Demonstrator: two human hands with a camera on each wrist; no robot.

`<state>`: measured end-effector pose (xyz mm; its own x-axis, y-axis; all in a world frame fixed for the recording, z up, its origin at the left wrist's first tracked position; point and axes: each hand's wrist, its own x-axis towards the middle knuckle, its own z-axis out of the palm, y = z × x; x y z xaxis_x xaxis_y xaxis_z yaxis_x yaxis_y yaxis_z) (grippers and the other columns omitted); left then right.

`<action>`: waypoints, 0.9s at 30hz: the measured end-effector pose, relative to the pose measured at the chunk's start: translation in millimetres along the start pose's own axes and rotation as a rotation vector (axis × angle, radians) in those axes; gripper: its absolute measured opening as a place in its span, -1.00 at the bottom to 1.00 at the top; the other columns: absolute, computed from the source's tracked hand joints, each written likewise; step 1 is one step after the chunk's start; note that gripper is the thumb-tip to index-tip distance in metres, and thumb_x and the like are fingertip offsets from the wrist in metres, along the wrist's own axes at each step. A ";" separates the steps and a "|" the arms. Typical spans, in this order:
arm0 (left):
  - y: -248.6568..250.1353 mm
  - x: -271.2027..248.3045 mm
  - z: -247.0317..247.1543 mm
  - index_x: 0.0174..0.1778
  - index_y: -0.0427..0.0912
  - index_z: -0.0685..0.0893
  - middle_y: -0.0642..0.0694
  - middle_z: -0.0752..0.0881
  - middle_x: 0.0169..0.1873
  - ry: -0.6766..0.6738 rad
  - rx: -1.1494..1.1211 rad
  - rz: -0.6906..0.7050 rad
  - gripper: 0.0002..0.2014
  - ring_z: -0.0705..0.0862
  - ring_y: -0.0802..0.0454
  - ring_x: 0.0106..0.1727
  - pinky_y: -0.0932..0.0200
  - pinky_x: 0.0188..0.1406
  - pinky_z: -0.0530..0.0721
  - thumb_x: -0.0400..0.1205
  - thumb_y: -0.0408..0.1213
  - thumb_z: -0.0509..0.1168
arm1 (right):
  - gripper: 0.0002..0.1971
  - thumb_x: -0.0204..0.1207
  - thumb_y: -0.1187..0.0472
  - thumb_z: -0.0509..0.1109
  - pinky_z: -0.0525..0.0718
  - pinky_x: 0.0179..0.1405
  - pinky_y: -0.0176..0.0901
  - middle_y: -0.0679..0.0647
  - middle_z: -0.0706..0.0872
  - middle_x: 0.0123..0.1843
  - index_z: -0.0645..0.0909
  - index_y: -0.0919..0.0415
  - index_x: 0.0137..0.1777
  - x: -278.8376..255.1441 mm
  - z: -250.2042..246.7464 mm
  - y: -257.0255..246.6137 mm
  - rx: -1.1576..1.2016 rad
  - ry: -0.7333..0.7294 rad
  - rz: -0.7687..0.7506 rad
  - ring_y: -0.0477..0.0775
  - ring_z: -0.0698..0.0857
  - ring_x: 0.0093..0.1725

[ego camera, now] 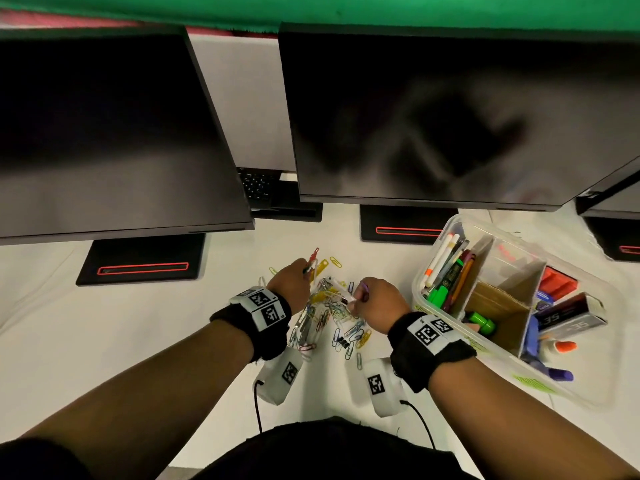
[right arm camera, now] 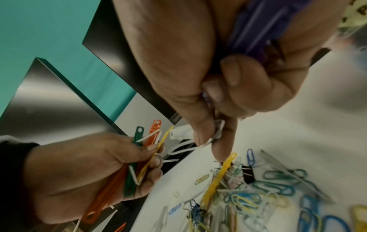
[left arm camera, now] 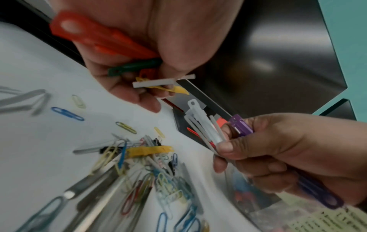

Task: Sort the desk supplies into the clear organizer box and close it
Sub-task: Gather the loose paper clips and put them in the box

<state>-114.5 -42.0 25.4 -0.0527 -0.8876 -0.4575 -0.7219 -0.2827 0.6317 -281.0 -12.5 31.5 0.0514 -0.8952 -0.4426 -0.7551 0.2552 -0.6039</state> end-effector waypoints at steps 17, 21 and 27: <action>132.1 -16.8 -6.2 0.01 -0.15 0.49 -0.05 0.62 -0.31 -0.157 -0.173 0.260 -0.89 0.53 0.12 -0.41 0.33 -0.49 0.49 0.71 -0.38 0.06 | -0.82 0.63 0.31 0.21 0.46 -0.42 -0.55 -0.02 0.64 -0.36 0.62 0.22 -0.14 -45.5 -112.3 -2.4 0.144 0.225 0.014 -0.04 0.57 -0.34; 181.1 -16.4 23.4 0.04 -0.25 0.56 -0.12 0.68 -0.24 -0.235 -0.068 0.333 -0.85 0.60 0.01 -0.35 0.43 -0.54 0.57 0.68 -0.45 0.09 | -0.77 0.56 0.34 0.28 0.46 -0.42 -0.26 0.23 0.70 -0.29 0.62 0.24 -0.34 -59.3 -159.9 35.8 0.101 0.341 0.119 0.01 0.51 -0.41; 227.3 -11.4 77.8 0.30 -0.35 0.57 -0.29 0.67 0.23 -0.294 0.372 0.404 -0.69 0.66 -0.20 0.18 0.11 0.05 0.56 0.66 -0.39 0.15 | -0.84 0.53 0.36 0.28 0.50 -0.24 -0.23 0.21 0.71 -0.25 0.64 0.30 -0.25 -62.5 -203.1 92.6 -0.059 0.366 0.293 0.22 0.66 -0.16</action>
<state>-331.6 -67.9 125.5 -0.5212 -0.7460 -0.4145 -0.7946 0.2469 0.5547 -486.9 -7.2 137.9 -0.3955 -0.8611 -0.3196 -0.7400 0.5048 -0.4445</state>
